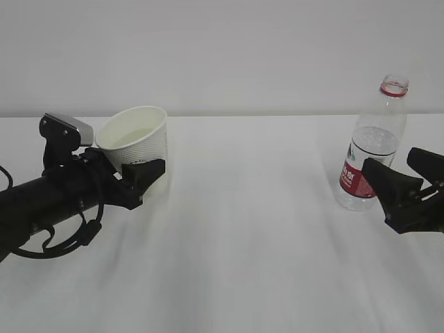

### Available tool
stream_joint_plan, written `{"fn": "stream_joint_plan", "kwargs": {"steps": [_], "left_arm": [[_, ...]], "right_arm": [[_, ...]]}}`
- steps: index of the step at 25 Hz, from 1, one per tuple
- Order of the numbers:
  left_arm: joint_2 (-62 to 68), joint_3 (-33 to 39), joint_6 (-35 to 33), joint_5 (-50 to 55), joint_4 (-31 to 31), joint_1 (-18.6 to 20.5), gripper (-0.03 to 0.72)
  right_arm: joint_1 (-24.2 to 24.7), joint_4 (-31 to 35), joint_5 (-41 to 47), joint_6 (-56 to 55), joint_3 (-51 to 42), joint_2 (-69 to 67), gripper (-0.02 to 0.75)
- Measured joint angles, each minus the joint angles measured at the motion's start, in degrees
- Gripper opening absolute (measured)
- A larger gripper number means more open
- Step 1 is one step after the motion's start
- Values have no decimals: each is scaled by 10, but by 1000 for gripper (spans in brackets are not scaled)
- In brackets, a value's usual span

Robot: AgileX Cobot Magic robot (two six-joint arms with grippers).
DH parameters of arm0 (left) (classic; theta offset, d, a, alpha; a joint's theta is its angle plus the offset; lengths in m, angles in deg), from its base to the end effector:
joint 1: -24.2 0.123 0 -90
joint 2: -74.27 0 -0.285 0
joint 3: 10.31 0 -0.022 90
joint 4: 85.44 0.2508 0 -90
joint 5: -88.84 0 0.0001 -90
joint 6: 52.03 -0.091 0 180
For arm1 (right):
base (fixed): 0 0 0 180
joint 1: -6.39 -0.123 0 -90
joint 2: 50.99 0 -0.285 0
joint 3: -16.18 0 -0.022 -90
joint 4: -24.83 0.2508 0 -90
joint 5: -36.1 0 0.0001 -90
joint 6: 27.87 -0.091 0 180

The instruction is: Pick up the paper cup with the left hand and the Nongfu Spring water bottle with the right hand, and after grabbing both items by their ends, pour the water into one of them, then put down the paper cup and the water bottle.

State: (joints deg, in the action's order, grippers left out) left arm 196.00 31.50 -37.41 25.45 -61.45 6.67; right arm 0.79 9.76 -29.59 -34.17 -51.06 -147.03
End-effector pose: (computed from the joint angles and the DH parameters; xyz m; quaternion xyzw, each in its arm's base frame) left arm 0.2998 -0.1294 0.1130 0.2096 0.7451 -0.2533 0.5803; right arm 0.2076 0.0420 0.1596 -0.1148 0.7466 0.1218 0.6439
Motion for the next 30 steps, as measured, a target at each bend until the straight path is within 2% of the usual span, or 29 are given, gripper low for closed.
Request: {"fn": "stream_joint_plan", "kwargs": {"steps": [18,30], "left_arm": [[0,30,-53,-1,-209,2,490],[0,30,-55,-1,-299,2,490]], "right_arm": [[0,-1,0,0,0,0,589],[0,-1,0,-1,0,0,589]]}}
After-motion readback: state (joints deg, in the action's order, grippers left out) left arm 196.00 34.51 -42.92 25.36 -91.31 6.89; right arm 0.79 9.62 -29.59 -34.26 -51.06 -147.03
